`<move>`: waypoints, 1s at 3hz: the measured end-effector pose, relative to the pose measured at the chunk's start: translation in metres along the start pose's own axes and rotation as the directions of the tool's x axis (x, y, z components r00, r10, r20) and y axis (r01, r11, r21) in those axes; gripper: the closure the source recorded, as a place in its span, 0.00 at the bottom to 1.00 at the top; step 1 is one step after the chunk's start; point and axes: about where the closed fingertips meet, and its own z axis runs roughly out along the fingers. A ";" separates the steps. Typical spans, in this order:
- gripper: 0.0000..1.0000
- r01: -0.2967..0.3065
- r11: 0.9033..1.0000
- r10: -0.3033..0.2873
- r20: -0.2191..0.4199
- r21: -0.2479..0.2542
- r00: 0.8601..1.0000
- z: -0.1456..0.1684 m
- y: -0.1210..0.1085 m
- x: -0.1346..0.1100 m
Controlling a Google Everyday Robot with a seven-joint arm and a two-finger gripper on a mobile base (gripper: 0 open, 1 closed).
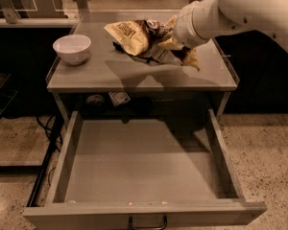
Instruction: Pick brown chip bag from top drawer and place on counter
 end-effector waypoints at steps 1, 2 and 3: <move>1.00 0.054 0.995 -0.057 0.031 0.083 0.998 0.021 -0.012 0.008; 1.00 0.084 0.989 -0.091 0.055 0.120 0.994 0.038 -0.012 0.017; 1.00 0.084 0.992 -0.091 0.078 0.092 0.993 0.054 -0.013 0.026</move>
Offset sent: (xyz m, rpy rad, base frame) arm 0.0499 0.0003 -0.0425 0.0244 -0.2200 0.0417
